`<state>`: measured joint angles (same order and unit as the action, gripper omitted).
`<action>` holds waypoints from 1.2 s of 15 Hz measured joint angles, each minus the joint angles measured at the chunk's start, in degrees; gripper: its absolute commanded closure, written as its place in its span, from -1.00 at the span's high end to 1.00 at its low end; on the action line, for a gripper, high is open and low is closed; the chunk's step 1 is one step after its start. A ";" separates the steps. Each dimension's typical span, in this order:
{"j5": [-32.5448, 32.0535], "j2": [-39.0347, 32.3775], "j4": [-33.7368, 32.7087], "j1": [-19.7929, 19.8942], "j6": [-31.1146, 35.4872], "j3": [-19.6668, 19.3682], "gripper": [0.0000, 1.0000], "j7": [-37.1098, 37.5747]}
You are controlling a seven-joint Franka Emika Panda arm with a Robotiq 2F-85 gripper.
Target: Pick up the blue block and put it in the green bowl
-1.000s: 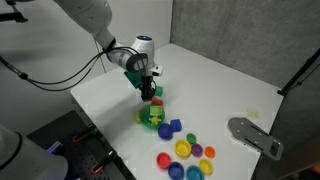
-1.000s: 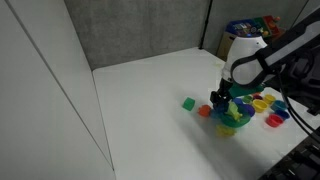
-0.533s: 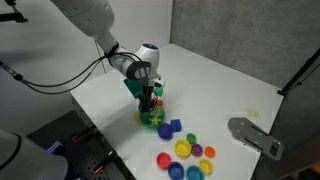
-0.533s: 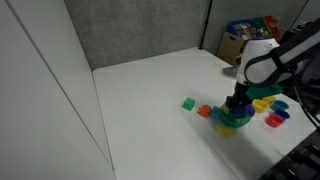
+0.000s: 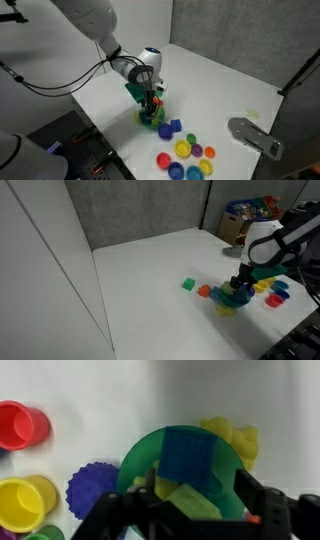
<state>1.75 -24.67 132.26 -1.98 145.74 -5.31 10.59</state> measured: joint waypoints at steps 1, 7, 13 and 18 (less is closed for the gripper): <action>-0.01 0.16 0.00 0.00 -0.10 0.00 1.00 -0.24; -0.17 4.73 -0.36 -0.18 -5.50 0.35 1.00 -0.35; -0.41 12.34 -0.29 -0.35 -8.03 1.82 1.00 -0.35; -5.47 20.37 -0.42 -1.64 -16.21 3.09 1.00 4.96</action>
<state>-3.73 -4.30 131.83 -3.61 129.53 -2.21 15.55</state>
